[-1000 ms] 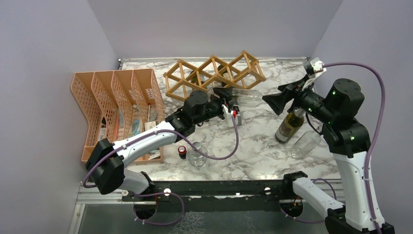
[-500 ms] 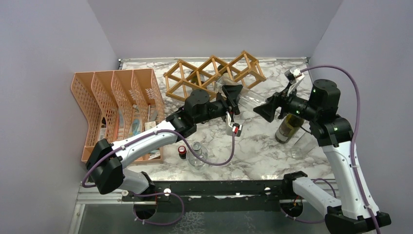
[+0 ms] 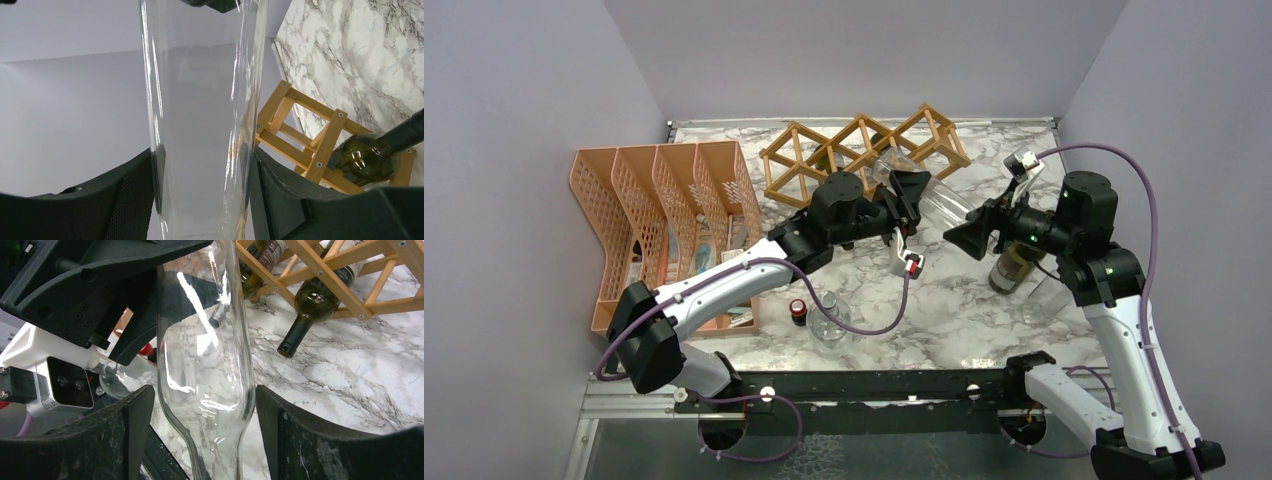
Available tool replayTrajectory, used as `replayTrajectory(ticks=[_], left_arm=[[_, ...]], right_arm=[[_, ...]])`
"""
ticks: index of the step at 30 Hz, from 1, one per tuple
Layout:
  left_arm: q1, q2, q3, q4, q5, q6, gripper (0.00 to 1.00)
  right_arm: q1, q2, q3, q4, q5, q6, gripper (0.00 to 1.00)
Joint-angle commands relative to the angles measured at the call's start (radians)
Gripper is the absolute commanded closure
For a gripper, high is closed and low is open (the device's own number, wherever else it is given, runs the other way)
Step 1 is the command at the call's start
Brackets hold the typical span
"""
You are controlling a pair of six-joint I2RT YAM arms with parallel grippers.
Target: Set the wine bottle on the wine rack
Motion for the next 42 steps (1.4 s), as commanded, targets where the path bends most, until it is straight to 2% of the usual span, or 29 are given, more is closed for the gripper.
replayTrajectory(ticks=[1, 10, 19, 27, 29, 33, 34, 35, 38, 40, 41, 42], left_arm=[[-0.006, 0.000, 0.068, 0.021, 0.045, 0.064, 1.00], [-0.011, 0.017, 0.106, -0.042, 0.040, 0.129, 1.00], [-0.022, 0.024, 0.153, -0.161, 0.044, 0.115, 1.00], [-0.032, 0.034, 0.214, -0.276, 0.045, 0.078, 1.00], [-0.033, 0.033, 0.218, -0.286, 0.046, 0.067, 1.00], [-0.033, 0.034, 0.229, -0.288, 0.058, 0.008, 1.00], [-0.033, 0.032, 0.228, -0.285, 0.057, -0.005, 0.94], [-0.033, 0.030, 0.223, -0.274, 0.055, -0.028, 0.76], [-0.033, 0.016, 0.192, -0.219, 0.033, -0.080, 0.36], [-0.033, 0.002, 0.163, -0.178, 0.018, -0.109, 0.21], [-0.033, -0.003, 0.148, -0.162, 0.013, -0.117, 0.07], [-0.033, -0.009, 0.138, -0.152, 0.011, -0.125, 0.02]], right_arm=[[0.000, 0.004, -0.014, -0.020, -0.005, -0.011, 0.24], [0.001, 0.005, -0.025, -0.029, 0.039, -0.039, 0.29], [0.017, 0.007, -0.034, -0.004, 0.088, -0.081, 0.27], [0.063, 0.042, -0.015, -0.029, 0.110, -0.115, 0.35], [0.068, 0.043, -0.014, -0.029, 0.108, -0.116, 0.41], [0.068, 0.036, -0.014, -0.024, 0.109, -0.106, 0.71], [0.068, 0.034, -0.013, -0.022, 0.117, -0.101, 0.77], [0.068, 0.030, -0.011, -0.019, 0.129, -0.091, 0.82], [0.068, 0.022, -0.002, -0.008, 0.159, -0.058, 0.93], [0.068, 0.015, 0.002, 0.005, 0.182, -0.030, 0.98], [0.068, 0.011, 0.004, 0.012, 0.195, -0.015, 0.99], [0.067, 0.007, 0.008, 0.018, 0.207, -0.002, 0.99]])
